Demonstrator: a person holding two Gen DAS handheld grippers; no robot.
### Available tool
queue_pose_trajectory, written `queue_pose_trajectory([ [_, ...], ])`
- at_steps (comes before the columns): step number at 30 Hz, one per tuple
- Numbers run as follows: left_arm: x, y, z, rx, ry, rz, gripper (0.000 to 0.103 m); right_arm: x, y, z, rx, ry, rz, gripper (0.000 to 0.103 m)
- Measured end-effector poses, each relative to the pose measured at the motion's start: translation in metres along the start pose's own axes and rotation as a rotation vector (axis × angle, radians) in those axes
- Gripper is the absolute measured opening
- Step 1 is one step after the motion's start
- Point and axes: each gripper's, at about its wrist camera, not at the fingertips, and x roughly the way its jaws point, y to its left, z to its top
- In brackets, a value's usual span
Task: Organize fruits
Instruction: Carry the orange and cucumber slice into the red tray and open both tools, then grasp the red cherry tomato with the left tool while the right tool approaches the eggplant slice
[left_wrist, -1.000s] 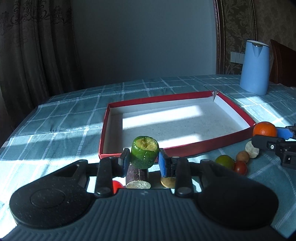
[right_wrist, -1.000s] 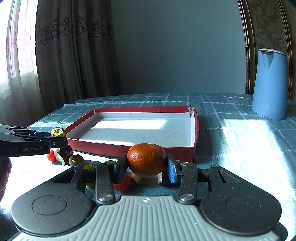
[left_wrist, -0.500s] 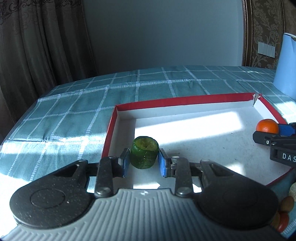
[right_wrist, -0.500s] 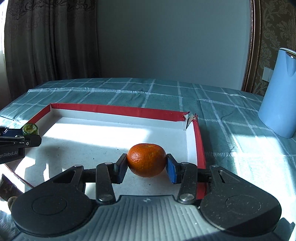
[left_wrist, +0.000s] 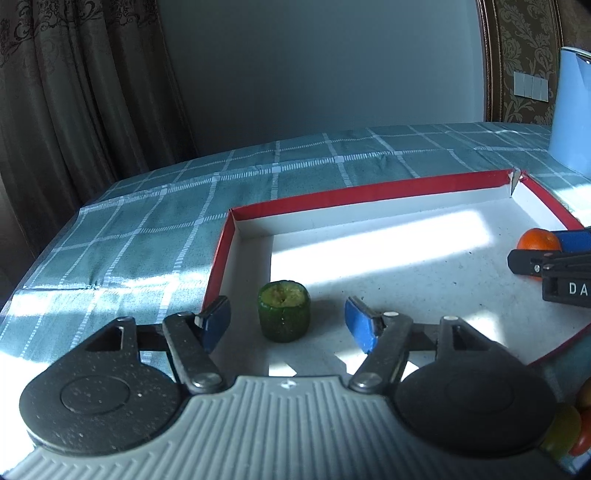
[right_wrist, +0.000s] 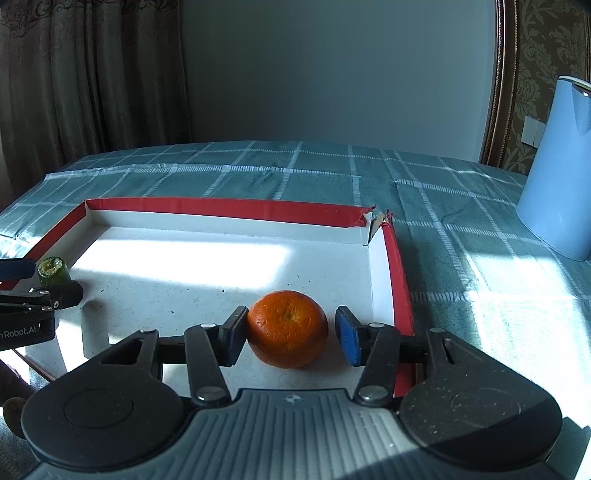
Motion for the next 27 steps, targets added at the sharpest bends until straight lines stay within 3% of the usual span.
queue_pose_trajectory([
  [2,-0.009,-0.003,-0.004,0.025,-0.045,0.01,0.083,-0.005,0.0,-0.002,0.003,-0.027,0.002,0.065],
  [4,-0.018,-0.004,-0.008,0.034,-0.083,0.016,0.087,-0.011,-0.002,-0.005,0.008,-0.057,-0.006,0.073],
  [9,-0.037,0.005,-0.017,-0.004,-0.117,-0.003,0.092,-0.031,-0.016,-0.011,0.066,-0.12,-0.023,0.074],
  [16,-0.065,0.03,-0.04,-0.082,-0.122,0.011,0.095,-0.069,-0.047,-0.025,0.228,-0.175,0.057,0.074],
  [22,-0.09,0.053,-0.066,-0.155,-0.115,0.01,0.099,-0.089,-0.051,-0.045,0.254,-0.206,0.029,0.076],
  [27,-0.098,0.055,-0.079,-0.131,-0.102,-0.007,0.099,-0.103,-0.054,-0.058,0.266,-0.233,0.008,0.08],
])
